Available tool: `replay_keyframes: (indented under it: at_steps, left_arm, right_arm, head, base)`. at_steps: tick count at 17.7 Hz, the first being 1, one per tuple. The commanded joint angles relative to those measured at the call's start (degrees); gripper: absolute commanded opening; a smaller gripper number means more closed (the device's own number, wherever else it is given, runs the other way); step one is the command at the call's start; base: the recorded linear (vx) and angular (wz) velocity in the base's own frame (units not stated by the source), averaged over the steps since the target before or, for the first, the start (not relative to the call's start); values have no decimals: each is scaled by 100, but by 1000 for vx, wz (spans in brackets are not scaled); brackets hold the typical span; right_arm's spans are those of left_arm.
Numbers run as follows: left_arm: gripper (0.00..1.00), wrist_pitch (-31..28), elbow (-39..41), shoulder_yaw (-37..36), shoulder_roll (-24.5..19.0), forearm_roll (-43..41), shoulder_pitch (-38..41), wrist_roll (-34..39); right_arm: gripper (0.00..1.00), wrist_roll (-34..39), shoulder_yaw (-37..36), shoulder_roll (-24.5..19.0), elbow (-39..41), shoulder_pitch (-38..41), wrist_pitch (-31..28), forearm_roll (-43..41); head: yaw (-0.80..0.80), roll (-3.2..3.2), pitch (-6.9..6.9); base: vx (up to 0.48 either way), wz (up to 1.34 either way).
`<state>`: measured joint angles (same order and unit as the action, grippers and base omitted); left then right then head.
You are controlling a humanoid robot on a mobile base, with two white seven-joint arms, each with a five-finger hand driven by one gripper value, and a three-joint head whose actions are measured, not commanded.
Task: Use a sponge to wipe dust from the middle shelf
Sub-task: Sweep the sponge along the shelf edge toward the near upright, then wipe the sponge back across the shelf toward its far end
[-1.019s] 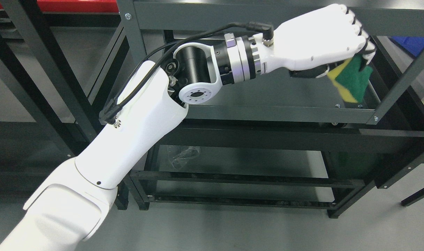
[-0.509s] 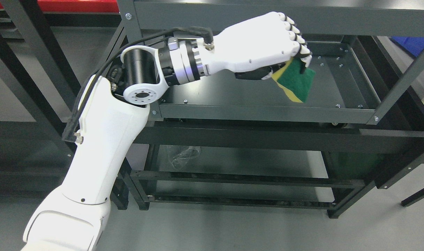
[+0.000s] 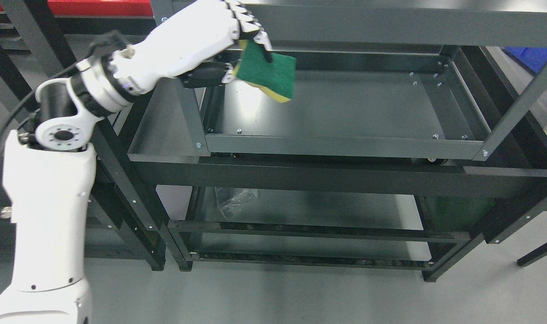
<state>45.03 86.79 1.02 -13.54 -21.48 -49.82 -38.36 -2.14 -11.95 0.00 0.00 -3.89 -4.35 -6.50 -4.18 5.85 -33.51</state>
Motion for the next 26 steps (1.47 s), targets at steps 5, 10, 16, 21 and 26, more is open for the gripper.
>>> replay_keyframes:
  at_steps: [5, 10, 16, 21, 26]
  left_arm:
    - [0, -3, 145, 1798, -2109, 1393, 887, -5]
    - [0, -3, 242, 375, -365, 464, 246, 4]
    - [0, -3, 163, -1267, 1254, -1235, -203, 266]
    - [0, -3, 146, -3191, 1254, -1868, -650, 2182]
    - [0, -1730, -91, -5012, 1254, -1807, -1125, 2982]
  right_arm:
    - [100, 3, -1, 100, 100, -6, -4, 0]
    - [100, 3, -1, 100, 100, 2, -4, 0]
    - [100, 3, 8, 100, 100, 2, -4, 0]
    - [100, 3, -1, 100, 100, 2, -4, 0]
    - [100, 3, -1, 100, 100, -6, -4, 0]
  head:
    - [0, 0, 0]
    - [0, 0, 0]
    - [0, 0, 0]
    - [0, 0, 0]
    - [0, 0, 0]
  base:
    - [0, 0]
    - [0, 0]
    - [-8, -30]
    - [6, 31]
    - [-1, -12]
